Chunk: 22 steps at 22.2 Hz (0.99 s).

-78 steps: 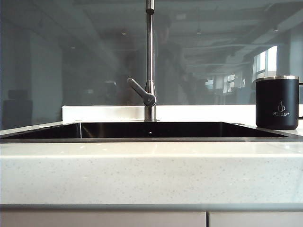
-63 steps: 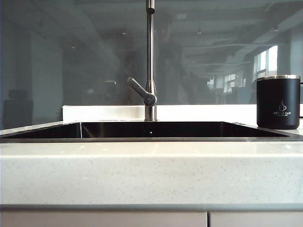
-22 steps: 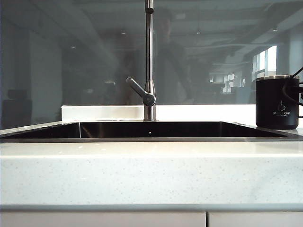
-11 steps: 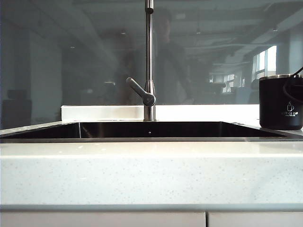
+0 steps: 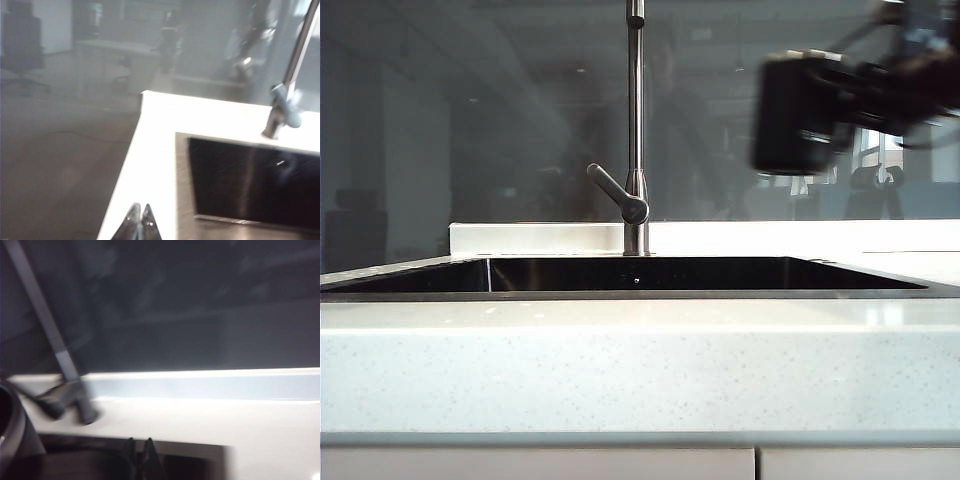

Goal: Pick up the mug next to the sink, go to the faucet to get some water, pour the water into the sink, and finally put the mug back to its place.

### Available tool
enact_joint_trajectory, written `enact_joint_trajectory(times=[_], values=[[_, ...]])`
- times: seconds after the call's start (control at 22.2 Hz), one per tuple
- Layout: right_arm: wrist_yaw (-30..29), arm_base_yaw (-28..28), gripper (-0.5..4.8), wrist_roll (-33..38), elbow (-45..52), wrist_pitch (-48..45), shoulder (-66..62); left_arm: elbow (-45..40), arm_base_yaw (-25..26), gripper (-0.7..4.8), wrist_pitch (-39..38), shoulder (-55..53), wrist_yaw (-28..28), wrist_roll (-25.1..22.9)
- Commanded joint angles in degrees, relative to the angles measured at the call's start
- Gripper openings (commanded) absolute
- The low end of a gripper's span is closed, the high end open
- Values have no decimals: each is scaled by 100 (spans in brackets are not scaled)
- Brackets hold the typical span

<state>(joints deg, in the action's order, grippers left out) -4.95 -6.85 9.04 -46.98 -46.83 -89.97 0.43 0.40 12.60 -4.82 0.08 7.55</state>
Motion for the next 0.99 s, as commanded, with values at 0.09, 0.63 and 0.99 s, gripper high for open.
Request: enact_joint_trajectory(times=[0.09,0.63,0.99], values=[[-101,-778,-2,-55,-1519,1814,-175,15,-7,-5,938,-616,168,179],[507,-1392,-2,-177,-4863,3348,-1989,944,-9,-5,3606,-4782,533,229],[511,-1547,-2,-173,-5241,3314,-2000,4138,-15,-3,5689,-9748,2424,870]])
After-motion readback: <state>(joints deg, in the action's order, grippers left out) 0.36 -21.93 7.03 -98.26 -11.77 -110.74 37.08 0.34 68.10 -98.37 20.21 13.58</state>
